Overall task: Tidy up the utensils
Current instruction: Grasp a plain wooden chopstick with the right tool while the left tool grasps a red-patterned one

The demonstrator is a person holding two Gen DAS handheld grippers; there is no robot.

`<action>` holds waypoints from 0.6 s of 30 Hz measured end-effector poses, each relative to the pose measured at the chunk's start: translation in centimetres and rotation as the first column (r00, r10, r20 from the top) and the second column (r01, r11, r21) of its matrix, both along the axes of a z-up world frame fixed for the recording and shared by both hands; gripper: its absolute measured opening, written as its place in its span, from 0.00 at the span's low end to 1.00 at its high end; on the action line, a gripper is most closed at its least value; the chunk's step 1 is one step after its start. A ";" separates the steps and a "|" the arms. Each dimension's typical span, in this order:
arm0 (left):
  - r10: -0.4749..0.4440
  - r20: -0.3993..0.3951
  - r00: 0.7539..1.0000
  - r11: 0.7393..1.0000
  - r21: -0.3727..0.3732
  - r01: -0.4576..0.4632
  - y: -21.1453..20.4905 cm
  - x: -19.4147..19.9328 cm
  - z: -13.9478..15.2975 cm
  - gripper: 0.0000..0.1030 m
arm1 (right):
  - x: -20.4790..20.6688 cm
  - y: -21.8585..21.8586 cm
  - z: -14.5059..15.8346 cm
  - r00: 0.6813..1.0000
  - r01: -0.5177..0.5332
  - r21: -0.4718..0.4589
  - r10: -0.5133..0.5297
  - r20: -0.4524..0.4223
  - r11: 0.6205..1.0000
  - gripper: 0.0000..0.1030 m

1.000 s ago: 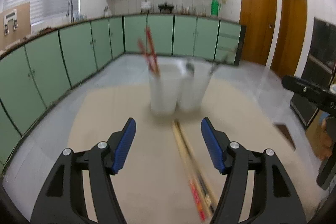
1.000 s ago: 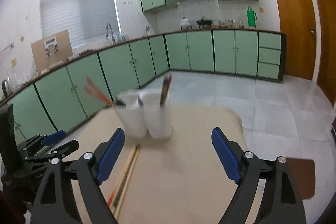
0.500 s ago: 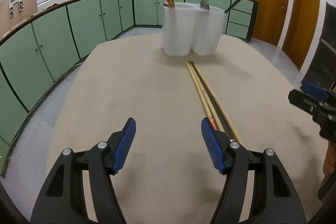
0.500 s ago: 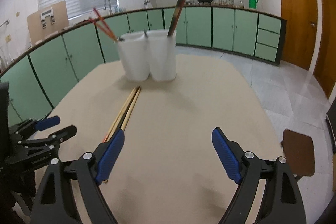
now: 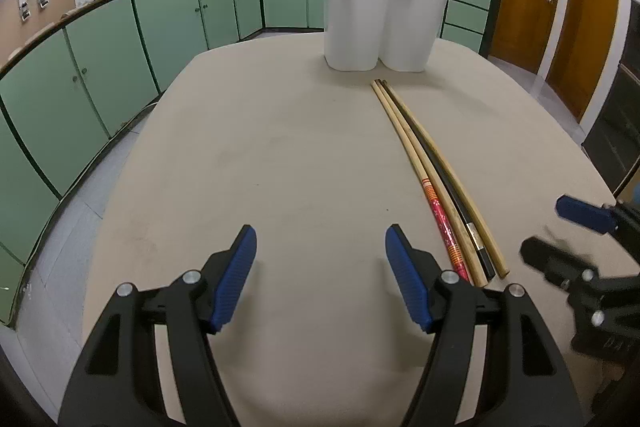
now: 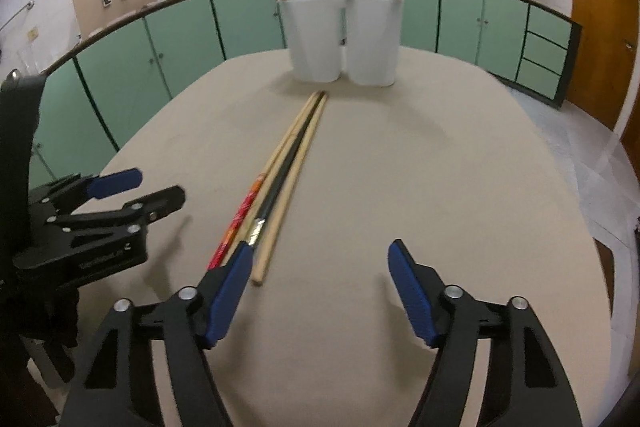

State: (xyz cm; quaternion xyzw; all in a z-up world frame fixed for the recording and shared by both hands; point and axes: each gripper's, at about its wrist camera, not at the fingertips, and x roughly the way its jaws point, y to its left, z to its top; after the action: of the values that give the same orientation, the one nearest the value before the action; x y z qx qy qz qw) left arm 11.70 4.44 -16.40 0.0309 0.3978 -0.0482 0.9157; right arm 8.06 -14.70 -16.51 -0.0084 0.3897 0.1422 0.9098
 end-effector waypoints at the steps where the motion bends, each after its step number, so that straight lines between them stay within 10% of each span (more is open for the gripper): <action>1: 0.001 0.000 1.000 1.000 -0.001 -0.001 -0.1 0.0 -0.1 0.63 | -0.1 0.3 -0.1 1.000 -0.004 -0.009 0.004 -0.001 1.000 0.63; 18: 0.006 0.010 1.000 1.000 -0.012 -0.006 -0.4 -0.1 -0.2 0.64 | 0.1 2.6 -1.3 0.998 -0.049 -0.071 0.045 -0.053 0.996 0.20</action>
State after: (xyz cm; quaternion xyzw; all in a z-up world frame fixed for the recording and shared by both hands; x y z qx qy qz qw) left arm 11.61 4.09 -16.63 0.0243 0.3928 -0.0477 0.9181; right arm 8.18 -12.09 -17.80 -0.0469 0.4176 0.1495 0.8950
